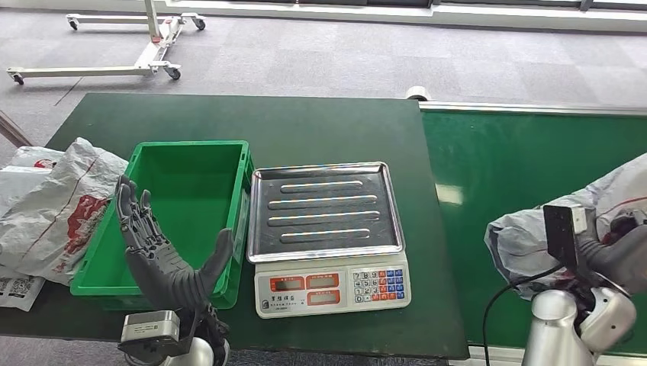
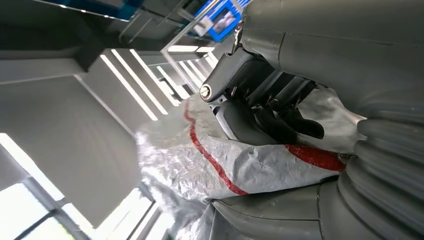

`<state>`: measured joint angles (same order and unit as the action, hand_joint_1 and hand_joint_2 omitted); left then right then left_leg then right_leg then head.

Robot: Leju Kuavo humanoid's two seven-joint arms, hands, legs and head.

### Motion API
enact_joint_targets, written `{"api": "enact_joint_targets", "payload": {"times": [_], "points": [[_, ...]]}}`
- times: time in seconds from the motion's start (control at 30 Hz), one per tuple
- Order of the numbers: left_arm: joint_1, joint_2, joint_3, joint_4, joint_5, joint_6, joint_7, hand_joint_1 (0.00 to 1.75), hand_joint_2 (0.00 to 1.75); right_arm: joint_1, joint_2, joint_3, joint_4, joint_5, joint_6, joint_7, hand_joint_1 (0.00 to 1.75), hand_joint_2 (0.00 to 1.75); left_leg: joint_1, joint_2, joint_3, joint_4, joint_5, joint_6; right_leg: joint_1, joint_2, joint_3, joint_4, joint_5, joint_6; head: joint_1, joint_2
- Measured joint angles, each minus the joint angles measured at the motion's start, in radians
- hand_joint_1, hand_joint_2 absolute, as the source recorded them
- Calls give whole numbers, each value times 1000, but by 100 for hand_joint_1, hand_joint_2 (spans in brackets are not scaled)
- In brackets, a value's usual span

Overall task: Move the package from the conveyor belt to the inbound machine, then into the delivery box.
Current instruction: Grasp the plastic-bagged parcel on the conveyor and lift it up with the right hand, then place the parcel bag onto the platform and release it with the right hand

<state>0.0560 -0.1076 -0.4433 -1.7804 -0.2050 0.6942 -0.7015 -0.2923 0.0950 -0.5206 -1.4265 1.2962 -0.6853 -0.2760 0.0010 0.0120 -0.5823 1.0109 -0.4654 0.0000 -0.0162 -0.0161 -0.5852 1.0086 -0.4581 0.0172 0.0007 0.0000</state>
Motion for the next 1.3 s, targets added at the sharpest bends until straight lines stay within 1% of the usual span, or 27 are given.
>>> {"api": "enact_joint_targets", "payload": {"times": [0.03, 0.1, 0.23, 0.37, 0.47, 0.6, 0.63, 0.73, 0.77, 1.0, 1.3], "points": [[0, 0, 0, 0, 0, 1, 0, 0, 175, -1, 7, 29, -4, -11, 13, -23, 175, 175, 0, 0, 0, 0, 0, 0, 0, 0, 0, 0, 0, 0, 0, 0], [0, 0, 0, 0, 3, 2, 0, 0, 175, -1, 16, 122, -5, -20, 58, -60, 175, 175, 0, 1, 1, 0, 0, 0, 0, 1, -1, 0, 0, 0, 0, 0], [-1, 0, 0, 4, 12, 2, 0, 0, 175, 8, 30, 359, -10, -4, 157, -100, 175, 175, 1, 1, 1, 0, 1, -2, 2, 1, -1, 0, 0, -1, 0, 0], [-2, 0, 0, 11, 16, 2, 0, 0, 175, 24, 36, 575, -13, 36, 194, -91, 175, 175, 2, 0, 0, 0, 1, -2, 2, 0, -1, 0, 0, -1, 0, 0], [-2, 0, 0, 15, 16, 2, 0, 0, 175, 31, 36, 705, -13, 42, 216, -96, 175, 175, 2, 1, 0, 0, 1, -3, 2, 1, -2, 0, 0, -2, 0, 0], [1, 0, 0, 16, 12, 2, 0, 0, 175, 31, 28, 861, -14, 15, 234, -95, 175, 175, 2, 0, 0, 0, 1, -3, 2, 1, -2, 0, 0, -2, 0, 0], [2, 0, 0, 16, 10, 2, 0, 0, 175, 30, 25, 893, -14, 9, 236, -91, 154, 175, 2, 0, 0, 0, 1, -3, 2, 1, -2, 0, 0, -2, 0, 0], [9, -1, 0, 16, 4, 2, 0, 0, 175, 16, 12, 972, -14, -11, 237, -67, 23, 175, 2, 0, 0, 0, 1, -3, 2, 1, -2, 0, 0, -2, 0, 0], [10, -1, 0, 16, 3, 2, 0, 0, 175, 9, 7, 992, -14, -16, 234, -59, 0, 175, 2, 0, 0, 0, 1, -3, 2, 1, -2, 0, 0, -2, 0, 0], [20, -3, 0, 5, -11, 3, 0, 0, 175, -22, -23, 1091, -17, -31, 210, -28, 0, 175, 2, 0, 0, 0, 1, -3, 2, 1, -1, 0, 0, -2, 0, 0], [33, -8, 0, -10, -19, 3, 0, 0, 175, -44, -50, 1158, -23, -25, 204, -1, 0, 175, 2, 0, 0, 0, 1, -3, 2, 1, -2, 0, 0, -2, 0, 0]]}}
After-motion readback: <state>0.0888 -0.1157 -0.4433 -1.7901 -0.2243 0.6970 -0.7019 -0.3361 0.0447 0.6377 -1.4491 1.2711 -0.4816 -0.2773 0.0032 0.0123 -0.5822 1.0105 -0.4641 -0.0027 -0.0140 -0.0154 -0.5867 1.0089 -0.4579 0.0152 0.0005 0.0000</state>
